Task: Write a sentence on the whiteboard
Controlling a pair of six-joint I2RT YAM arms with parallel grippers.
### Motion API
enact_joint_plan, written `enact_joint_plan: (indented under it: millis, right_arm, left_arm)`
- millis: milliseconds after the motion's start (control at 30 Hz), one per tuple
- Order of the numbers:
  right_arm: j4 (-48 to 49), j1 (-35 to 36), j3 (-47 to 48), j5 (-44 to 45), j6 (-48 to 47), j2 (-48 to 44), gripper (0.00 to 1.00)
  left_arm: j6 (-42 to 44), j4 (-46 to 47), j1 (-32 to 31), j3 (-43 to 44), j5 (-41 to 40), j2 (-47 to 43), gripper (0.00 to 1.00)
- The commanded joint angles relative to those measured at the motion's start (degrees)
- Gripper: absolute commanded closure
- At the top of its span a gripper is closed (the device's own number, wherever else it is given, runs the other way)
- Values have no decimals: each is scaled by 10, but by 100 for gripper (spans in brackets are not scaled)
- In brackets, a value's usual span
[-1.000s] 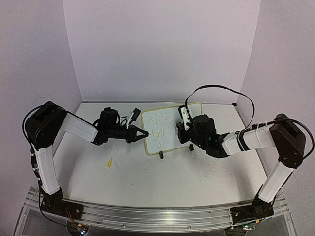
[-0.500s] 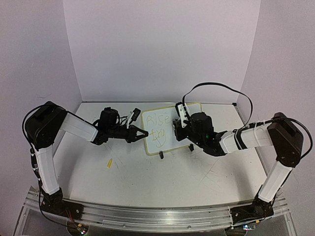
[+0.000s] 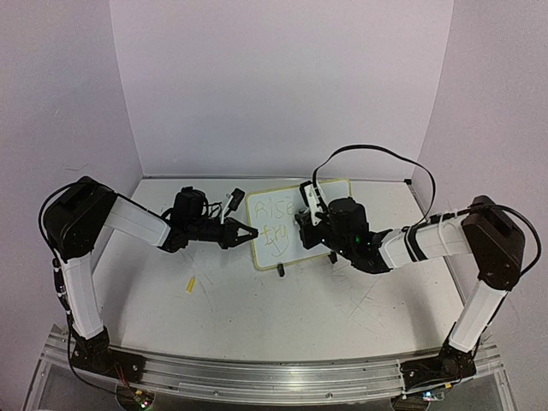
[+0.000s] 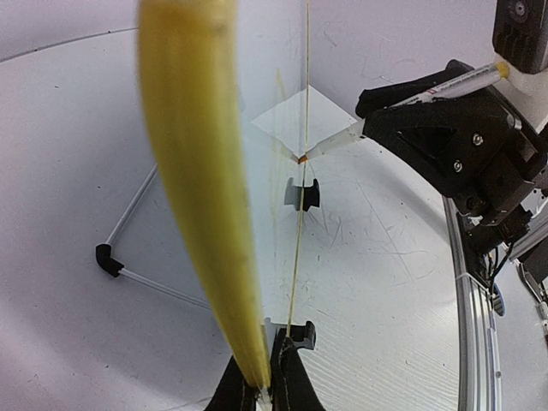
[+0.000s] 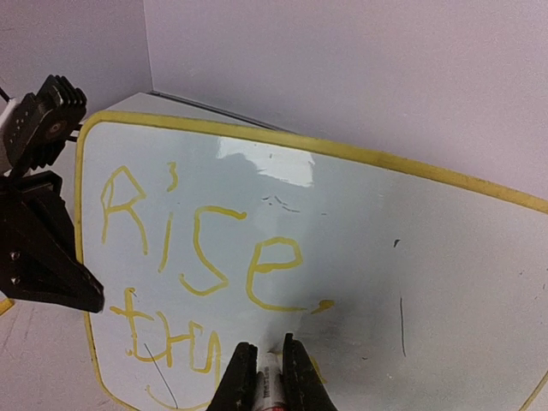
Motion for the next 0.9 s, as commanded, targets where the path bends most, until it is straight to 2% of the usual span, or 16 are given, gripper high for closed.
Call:
enact_joint_plan:
  millis: [0,433,867]
  right_arm:
    - [-6,1,-4,-1,24,11,100]
    - [-10,1,-34,29,27,-4,100]
    - [2,-13,-22,79,17,-11,100]
  left_arm:
    - [54,-59,10,9,-83,9,100]
    - [52,-60,10,11,-82,10,100]
    - [52,-61,9,10,-82,12,100]
